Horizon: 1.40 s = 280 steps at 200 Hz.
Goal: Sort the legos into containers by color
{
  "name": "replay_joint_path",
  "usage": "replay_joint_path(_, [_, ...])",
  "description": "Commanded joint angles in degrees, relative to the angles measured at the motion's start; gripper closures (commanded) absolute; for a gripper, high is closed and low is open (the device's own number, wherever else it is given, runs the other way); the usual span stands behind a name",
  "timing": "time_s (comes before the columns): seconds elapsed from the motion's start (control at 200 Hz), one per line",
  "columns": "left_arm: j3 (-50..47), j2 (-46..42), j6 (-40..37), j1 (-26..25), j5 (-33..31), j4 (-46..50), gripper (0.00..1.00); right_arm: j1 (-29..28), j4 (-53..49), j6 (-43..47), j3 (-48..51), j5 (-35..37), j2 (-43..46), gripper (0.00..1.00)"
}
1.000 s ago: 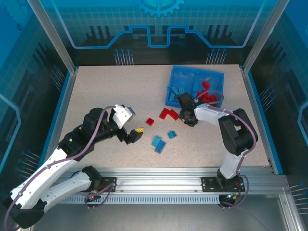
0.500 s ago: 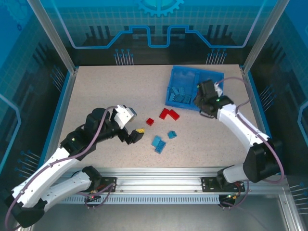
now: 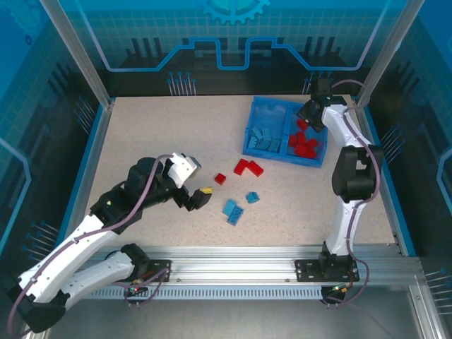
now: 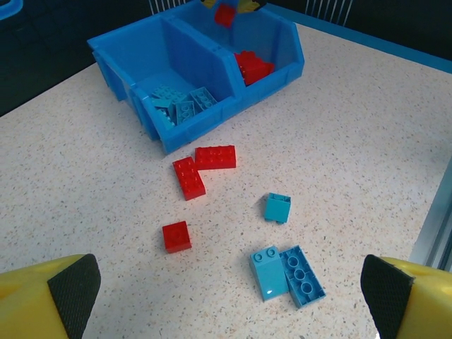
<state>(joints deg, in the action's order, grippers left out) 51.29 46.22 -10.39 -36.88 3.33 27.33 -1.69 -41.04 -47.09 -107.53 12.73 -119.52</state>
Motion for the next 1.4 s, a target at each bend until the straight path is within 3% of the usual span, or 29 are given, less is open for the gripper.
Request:
replay_joint_path(0.0, [2.62, 1.11, 3.33, 0.41, -3.27, 1.92, 0.01, 0.4, -5.94, 2.34, -6.58, -2.51, -1.32, 0.36])
replay_joint_path(0.165, [3.65, 4.44, 7.1, 0.44, -5.71, 3.01, 0.01, 0.45, -5.37, 3.32, -5.05, -4.25, 1.93, 0.33])
replay_joint_path(0.345, [7.02, 11.99, 9.06, 0.41, -6.02, 7.28, 0.01, -0.85, -2.39, 5.08, 7.43, -8.9, 12.77, 0.3])
replay_joint_path(0.605, [6.93, 24.15, 14.43, 0.17, 4.42, 6.69, 0.02, -7.58, -1.6, 9.98, 28.39, -14.96, 36.32, 0.11])
replay_joint_path(0.8, [9.8, 36.54, 15.29, -0.54, 8.66, 7.73, 0.05, -13.02, -1.85, 6.92, 41.78, -22.32, 48.15, 0.02])
replay_joint_path(1.03, [17.47, 50.21, 15.25, -3.03, 11.48, 10.62, 0.12, -21.54, -3.92, 0.98, 52.24, -19.1, 55.12, 0.0])
replay_joint_path(1.396, [20.65, 59.32, 17.55, -4.05, 7.66, 11.65, 0.37, -22.3, -6.44, -2.77, 55.61, -15.07, 59.68, 0.0])
